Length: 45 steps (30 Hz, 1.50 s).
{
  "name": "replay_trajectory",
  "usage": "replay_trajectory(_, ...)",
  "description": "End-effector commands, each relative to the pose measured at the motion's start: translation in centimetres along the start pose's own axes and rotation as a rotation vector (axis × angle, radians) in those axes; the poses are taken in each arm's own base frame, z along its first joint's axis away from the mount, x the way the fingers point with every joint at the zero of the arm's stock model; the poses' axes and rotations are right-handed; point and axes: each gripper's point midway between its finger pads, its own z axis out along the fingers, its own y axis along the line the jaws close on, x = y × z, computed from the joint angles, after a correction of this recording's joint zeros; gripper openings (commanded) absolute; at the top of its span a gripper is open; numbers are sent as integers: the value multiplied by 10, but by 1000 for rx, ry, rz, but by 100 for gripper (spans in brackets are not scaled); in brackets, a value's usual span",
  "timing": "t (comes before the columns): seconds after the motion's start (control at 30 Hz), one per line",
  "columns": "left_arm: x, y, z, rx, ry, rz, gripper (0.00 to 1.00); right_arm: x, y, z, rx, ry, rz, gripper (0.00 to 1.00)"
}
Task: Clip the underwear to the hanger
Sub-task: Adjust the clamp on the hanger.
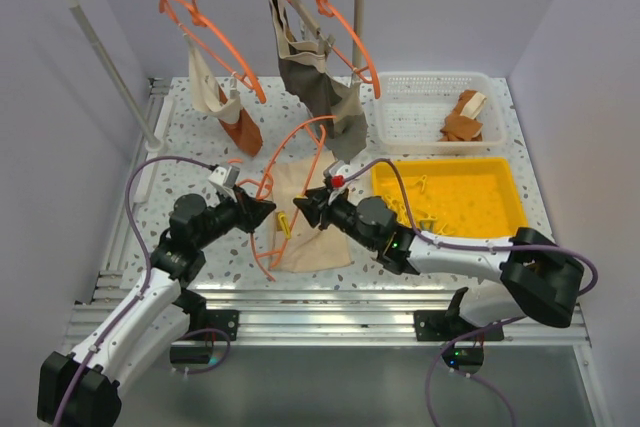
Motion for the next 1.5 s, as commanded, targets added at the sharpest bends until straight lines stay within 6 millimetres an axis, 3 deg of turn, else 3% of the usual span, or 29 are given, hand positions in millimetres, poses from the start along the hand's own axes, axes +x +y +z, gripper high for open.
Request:
replay_trajectory(0.0,-11,-14,0,70,-37,34,0,-40,-34,6,172,-70,-101,38)
replay_trajectory(0.2,-10,-15,0,77,-31,39,0,-68,-80,15,293,-95,-114,40)
replay_trajectory(0.33,-8,-15,0,75,-16,42,0,-86,-99,20,334,-121,-115,40)
replay_trajectory(0.43,-2,-12,2,68,7,29,0,-84,-108,22,362,-106,-128,42)
replay_trajectory(0.5,1,-10,2,63,16,23,0,-82,-107,23,354,-104,-127,45)
replay_trajectory(0.7,13,1,6,24,45,-6,0,-77,-92,17,266,-101,-115,72)
replay_trajectory(0.83,22,7,9,11,61,-21,0,-81,-82,5,217,-104,-100,74)
replay_trajectory(0.87,24,10,11,0,67,-25,0,-89,-79,-3,212,-122,-93,74)
replay_trajectory(0.93,26,13,12,-11,73,-29,0,-83,-79,-15,211,-124,-69,74)
replay_trajectory(1.0,30,19,15,-36,81,-36,0,-90,-74,-29,197,-159,-36,74)
replay_trajectory(1.1,34,24,17,-56,94,-50,0,-73,-66,-41,155,-147,62,74)
replay_trajectory(1.13,33,24,18,-52,86,-51,0,-55,-61,-44,121,-121,118,74)
replay_trajectory(1.2,36,22,18,-40,87,-57,0,-50,-53,-44,75,-147,173,74)
replay_trajectory(1.23,36,21,18,-31,86,-65,0,-31,-54,-44,71,-112,195,74)
replay_trajectory(1.3,35,17,18,-12,77,-66,0,-30,-47,-42,29,-147,258,73)
replay_trajectory(1.33,34,16,18,-7,72,-74,0,-15,-47,-40,25,-117,290,73)
replay_trajectory(1.4,33,13,17,10,60,-77,0,-17,-42,-36,-7,-144,322,73)
replay_trajectory(1.43,31,11,17,19,51,-84,0,-4,-39,-32,-26,-116,348,73)
replay_trajectory(1.47,30,9,17,28,47,-86,0,-11,-34,-30,-60,-155,357,73)
